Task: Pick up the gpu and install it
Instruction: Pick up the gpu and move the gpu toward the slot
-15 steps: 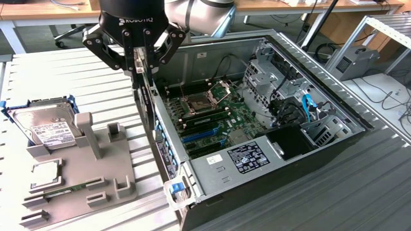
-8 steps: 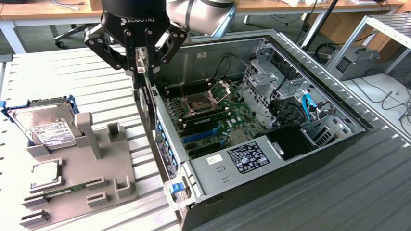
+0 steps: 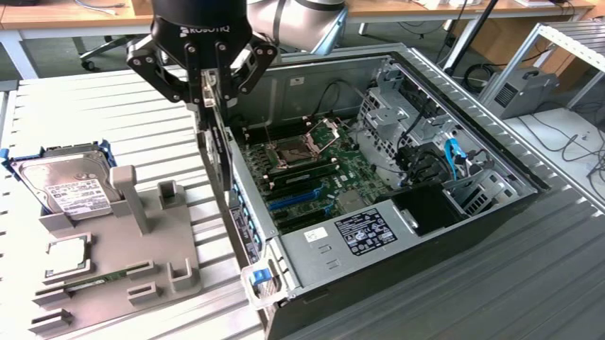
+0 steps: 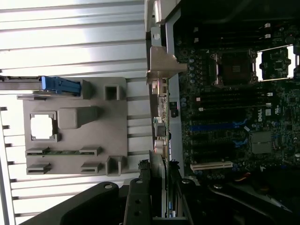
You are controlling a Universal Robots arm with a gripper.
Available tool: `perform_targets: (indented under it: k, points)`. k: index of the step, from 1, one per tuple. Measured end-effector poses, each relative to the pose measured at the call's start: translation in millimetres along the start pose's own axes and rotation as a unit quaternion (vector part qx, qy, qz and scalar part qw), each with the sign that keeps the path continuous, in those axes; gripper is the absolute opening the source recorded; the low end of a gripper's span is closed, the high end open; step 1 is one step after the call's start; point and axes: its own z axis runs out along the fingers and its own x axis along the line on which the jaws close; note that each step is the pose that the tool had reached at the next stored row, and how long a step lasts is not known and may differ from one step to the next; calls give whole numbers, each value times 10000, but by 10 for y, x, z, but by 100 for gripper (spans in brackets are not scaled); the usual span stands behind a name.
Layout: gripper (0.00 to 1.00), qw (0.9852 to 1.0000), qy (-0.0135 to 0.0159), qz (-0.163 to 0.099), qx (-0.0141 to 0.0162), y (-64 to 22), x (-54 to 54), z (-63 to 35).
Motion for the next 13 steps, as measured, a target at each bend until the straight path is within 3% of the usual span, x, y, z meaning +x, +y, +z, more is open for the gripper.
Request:
perform_targets:
  k: [13]
  points:
    - [26,10000,0,0,6,3,-35,1]
